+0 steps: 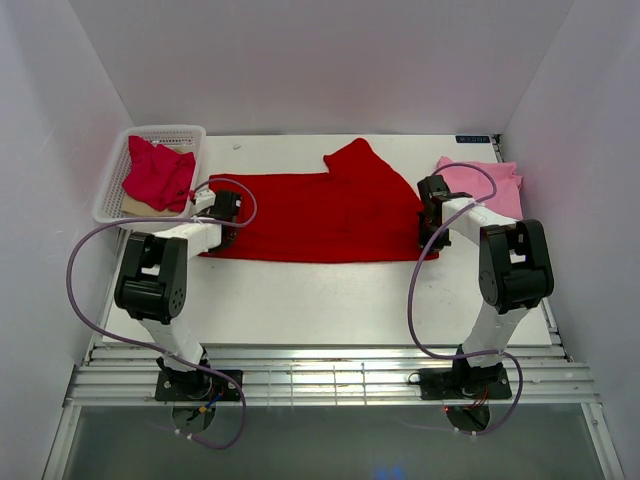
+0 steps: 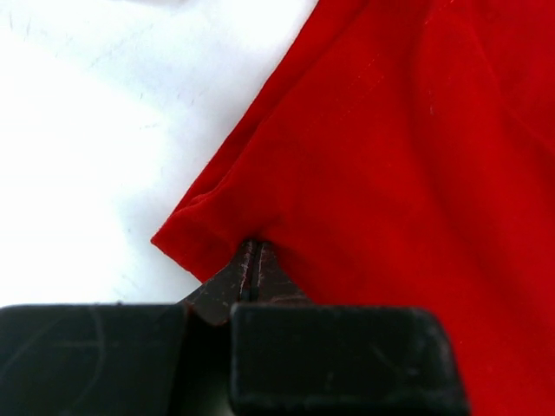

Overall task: Fold and stack the t-shirts
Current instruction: Fold the flattened tshirt in 1/3 of the way, then grap the side of the flattened tshirt furthest away from the robot with both arms

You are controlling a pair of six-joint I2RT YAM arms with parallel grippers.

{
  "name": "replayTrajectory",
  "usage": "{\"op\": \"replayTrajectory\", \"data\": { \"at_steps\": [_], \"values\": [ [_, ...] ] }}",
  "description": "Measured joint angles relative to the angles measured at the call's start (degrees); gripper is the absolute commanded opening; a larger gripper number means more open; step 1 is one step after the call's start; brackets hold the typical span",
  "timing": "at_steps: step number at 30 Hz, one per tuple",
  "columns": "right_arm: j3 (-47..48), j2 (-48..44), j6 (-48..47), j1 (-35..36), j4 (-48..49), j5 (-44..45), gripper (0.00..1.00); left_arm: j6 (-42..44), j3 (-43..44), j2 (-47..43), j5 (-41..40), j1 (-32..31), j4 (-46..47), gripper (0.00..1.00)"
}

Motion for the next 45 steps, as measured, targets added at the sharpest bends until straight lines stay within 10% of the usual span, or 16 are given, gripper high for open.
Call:
{"op": "replayTrajectory", "data": {
  "at_steps": [31, 40, 45],
  "values": [
    [-7.5, -13.3, 1.5, -1.9, -9.9, -1.0, 0.08, -6.7, -2.3, -13.6, 7.5, -1.4, -25.3, 0.0],
    [17.9, -11.8, -0.3, -1.9, -13.8, -5.0, 0.35, 0.9, 19.6, -13.4, 7.1, -1.6, -23.9, 0.5],
    [27.9, -2.3, -1.8, -1.9, -10.4, -12.7, 0.18, 5.4, 26.3, -2.7, 5.5, -1.6, -22.9, 0.51]
  ]
}}
